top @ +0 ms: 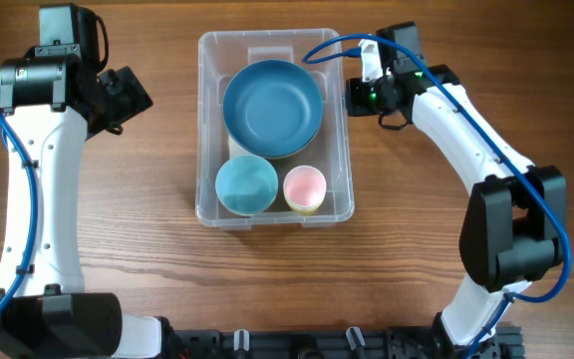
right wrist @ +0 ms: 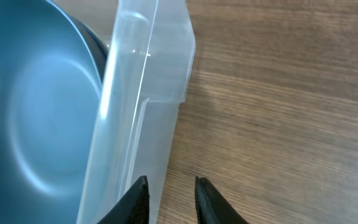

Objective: Pack container

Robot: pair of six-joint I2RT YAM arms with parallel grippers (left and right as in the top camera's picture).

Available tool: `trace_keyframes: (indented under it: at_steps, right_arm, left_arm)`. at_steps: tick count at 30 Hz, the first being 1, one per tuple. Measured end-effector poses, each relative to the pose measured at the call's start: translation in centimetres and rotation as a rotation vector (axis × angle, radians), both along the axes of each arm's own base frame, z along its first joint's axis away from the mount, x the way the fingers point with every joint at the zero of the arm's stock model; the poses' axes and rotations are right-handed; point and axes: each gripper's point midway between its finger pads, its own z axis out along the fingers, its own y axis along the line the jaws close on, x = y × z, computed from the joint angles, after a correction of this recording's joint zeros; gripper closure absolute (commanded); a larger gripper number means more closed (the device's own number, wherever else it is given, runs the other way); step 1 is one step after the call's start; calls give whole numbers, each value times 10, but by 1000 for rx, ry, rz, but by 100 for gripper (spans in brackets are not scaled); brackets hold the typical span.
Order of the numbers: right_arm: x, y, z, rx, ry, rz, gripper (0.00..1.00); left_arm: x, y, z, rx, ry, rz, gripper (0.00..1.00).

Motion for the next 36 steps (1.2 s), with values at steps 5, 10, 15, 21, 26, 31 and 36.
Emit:
trace_keyframes:
  at_steps: [5,10,15,21,26,31,36]
  right_arm:
    - [4,7,6,40,-23,26,60]
    - [12,-8,3,-23,-39,-60,17]
    - [32,-51,7,-192,-122,-210,0]
    - [43,-90,63,-330,-295,-348,0]
    - [17,-103,127,-298,-368,-419,0]
    - [-14,-118,176,-249,-417,-485,0]
    - [-48,-125,212,-218,-455,-511,0]
  left_arm:
    - [0,0,0,0,0,0,0]
    - [1,0,0,0,-3,0,0]
    - [22,2,10,9,-101,5,0]
    - [36,9,19,42,-171,23,0]
    - [38,9,20,51,-173,2,0]
    - [34,6,22,48,-168,-27,0]
    - [10,3,45,52,-268,-33,0]
